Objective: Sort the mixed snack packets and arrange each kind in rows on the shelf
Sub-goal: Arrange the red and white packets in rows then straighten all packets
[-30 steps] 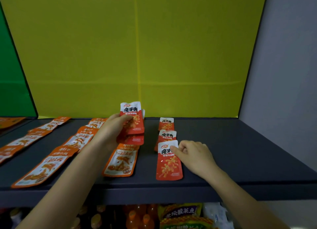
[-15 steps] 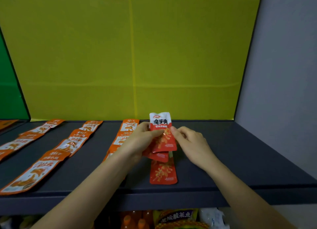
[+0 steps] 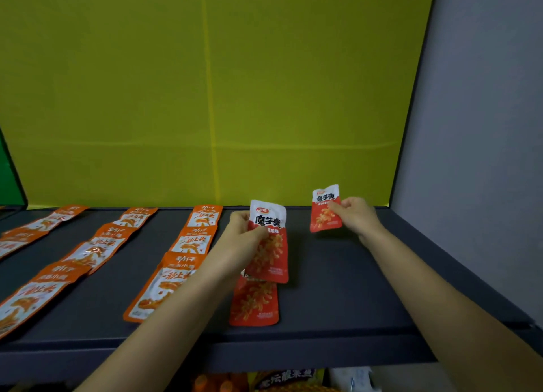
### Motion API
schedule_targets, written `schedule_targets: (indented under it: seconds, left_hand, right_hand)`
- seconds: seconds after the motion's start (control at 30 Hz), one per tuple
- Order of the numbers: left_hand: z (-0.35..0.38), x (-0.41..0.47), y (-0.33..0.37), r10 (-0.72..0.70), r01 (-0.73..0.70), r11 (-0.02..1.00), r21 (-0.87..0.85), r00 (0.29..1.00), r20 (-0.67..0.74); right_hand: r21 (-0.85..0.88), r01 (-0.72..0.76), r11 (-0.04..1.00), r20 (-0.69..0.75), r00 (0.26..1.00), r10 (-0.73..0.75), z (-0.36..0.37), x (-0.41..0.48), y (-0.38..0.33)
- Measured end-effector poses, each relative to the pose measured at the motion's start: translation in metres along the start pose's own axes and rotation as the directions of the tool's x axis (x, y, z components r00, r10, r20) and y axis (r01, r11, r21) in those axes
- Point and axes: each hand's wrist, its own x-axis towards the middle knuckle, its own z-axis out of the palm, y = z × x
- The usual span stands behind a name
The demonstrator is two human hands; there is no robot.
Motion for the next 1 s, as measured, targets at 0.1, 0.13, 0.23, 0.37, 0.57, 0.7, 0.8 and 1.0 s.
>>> schedule_targets:
  seconds: [0.1,0.13,0.23,0.37,0.57,0.7,0.8,1.0]
  left_hand:
    - [-0.001,-0.003,-0.007,0.009,-0.008,1.0,-0.028,0.999,0.047]
    - [-0.001,-0.005,-0.008,0.01,-0.008,1.0,-0.025,0.998,0.062]
    - [-0.001,-0.008,-0.01,0.013,-0.015,1.0,0.013,0.996,0.084]
    - [0.003,-0.009,-0.01,0.053,-0.059,0.992,0.114,0.997,0.056]
    - [0.008,-0.009,-0.007,0.078,-0.084,0.961,0.264,0.996,0.035]
    - [0.015,-0.002,-0.004,0.028,-0.032,0.966,0.257,0.999,0.017]
    - [0.026,0.01,0.002,-0.021,0.017,0.983,0.185,1.0,0.016]
    - [0.066,0.044,-0.001,-0.064,0.069,0.993,0.093,0.996,-0.06]
  right_hand:
    - [-0.181,-0.038,0.983,0.072,0.996,0.052,0.008,0.012,0.008]
    - [-0.232,-0.041,0.972,0.084,0.995,0.062,0.011,0.015,0.011]
    - [-0.346,-0.036,0.937,0.098,0.992,0.075,0.015,0.018,0.015]
    - [-0.445,0.006,0.895,0.086,0.996,0.036,0.022,0.024,0.019]
    - [-0.563,0.055,0.825,0.074,0.997,-0.016,0.026,0.025,0.017]
    - [-0.546,0.045,0.836,0.054,0.998,-0.019,0.024,0.02,0.014]
    - [-0.489,0.02,0.872,0.047,0.999,0.004,0.014,0.016,0.01]
    - [-0.486,0.085,0.87,0.092,0.995,-0.046,-0.028,-0.003,0.009]
